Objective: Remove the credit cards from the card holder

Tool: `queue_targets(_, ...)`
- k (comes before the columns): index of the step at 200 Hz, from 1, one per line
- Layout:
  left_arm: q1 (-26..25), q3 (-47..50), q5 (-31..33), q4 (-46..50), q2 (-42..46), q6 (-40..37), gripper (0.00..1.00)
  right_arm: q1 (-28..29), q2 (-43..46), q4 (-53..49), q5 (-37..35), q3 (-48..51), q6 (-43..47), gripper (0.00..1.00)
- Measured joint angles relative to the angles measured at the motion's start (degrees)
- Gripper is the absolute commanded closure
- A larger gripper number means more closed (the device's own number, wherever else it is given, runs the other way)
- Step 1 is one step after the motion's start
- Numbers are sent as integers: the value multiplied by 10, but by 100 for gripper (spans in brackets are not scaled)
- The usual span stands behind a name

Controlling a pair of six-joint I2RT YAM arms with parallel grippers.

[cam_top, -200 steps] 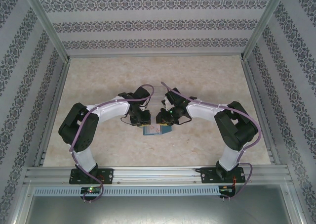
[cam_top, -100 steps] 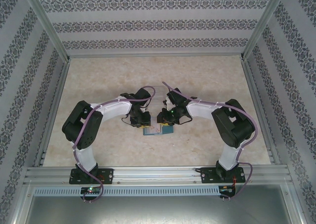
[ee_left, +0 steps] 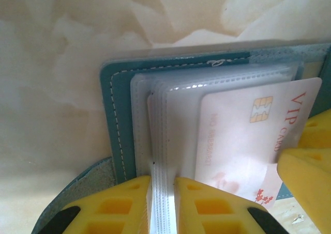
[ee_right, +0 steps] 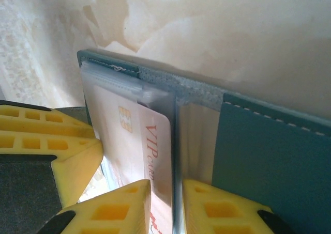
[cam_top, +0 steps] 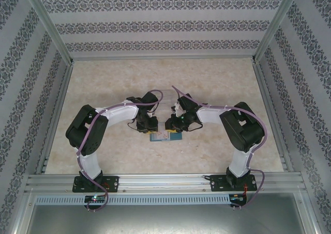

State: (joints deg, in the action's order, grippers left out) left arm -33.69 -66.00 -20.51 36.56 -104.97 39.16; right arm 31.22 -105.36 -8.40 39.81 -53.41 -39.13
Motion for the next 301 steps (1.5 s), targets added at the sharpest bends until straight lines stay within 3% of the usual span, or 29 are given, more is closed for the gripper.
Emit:
queue_targets(153,0,-7,9,12,-2,-7,82,-30,1,32,39,24,9,90)
queue_targets(301,0,-8,9,12,-3,-11,82,-41,70,-118,-73,11,75,92)
